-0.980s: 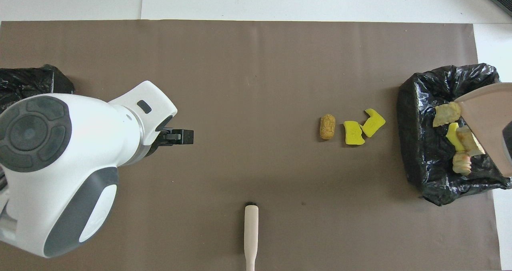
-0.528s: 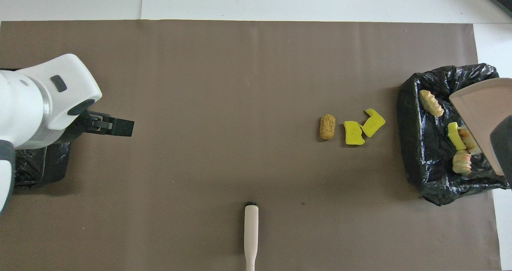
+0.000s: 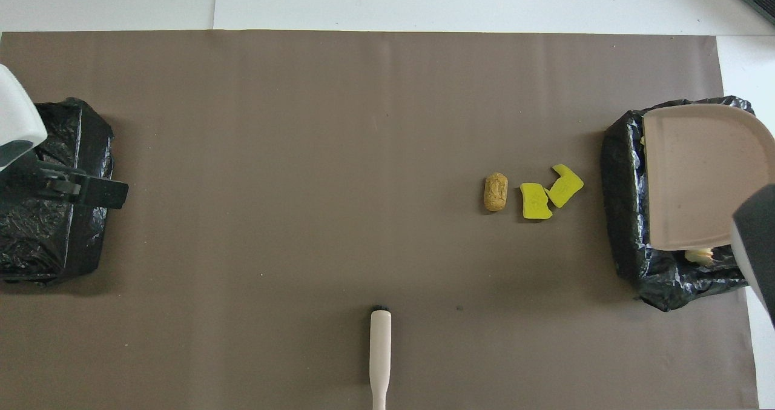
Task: Sweep and dump trash in bin
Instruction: 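Move the left gripper toward the other bag while the right gripper lifts the dustpan, then set the empty dustpan down mid-mat and open the right gripper, then grasp the dustpan handle with the left gripper while the right gripper withdraws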
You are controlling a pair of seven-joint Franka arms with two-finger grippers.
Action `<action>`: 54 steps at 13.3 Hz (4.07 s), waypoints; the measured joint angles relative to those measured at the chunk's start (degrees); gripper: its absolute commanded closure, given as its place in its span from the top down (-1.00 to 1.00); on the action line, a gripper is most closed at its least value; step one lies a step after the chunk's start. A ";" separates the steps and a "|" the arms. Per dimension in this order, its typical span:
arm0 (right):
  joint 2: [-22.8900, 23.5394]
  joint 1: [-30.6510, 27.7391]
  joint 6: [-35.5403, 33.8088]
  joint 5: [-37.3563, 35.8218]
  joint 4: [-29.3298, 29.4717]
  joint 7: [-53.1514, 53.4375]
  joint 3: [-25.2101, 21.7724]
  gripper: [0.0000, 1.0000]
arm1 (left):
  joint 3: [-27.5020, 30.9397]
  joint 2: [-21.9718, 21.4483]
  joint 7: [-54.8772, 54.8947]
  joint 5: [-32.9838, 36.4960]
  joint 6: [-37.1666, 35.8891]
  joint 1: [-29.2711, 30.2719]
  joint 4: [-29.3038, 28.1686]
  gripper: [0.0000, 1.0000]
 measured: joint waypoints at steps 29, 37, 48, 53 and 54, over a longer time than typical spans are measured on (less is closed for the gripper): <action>16.24 32.29 23.68 39.77 -6.79 114.11 1.07 -1.00 | 0.36 0.92 0.12 0.00 -3.27 0.99 1.73 1.00; 22.16 34.90 30.69 39.80 -6.77 117.41 1.05 -0.15 | -0.89 2.60 0.67 -0.01 6.18 -1.42 -0.81 1.00; 12.58 22.71 19.27 39.80 -5.19 106.89 0.38 1.00 | -0.94 12.95 -0.37 0.02 19.93 -8.75 -2.84 1.00; 6.65 17.54 16.41 39.79 -4.94 105.80 0.13 1.00 | -1.03 17.06 -10.74 0.03 23.94 -14.84 -3.92 1.00; 5.53 16.87 14.85 39.79 -4.44 105.27 0.08 1.00 | -1.06 18.25 -14.37 0.05 25.91 -16.85 -5.02 1.00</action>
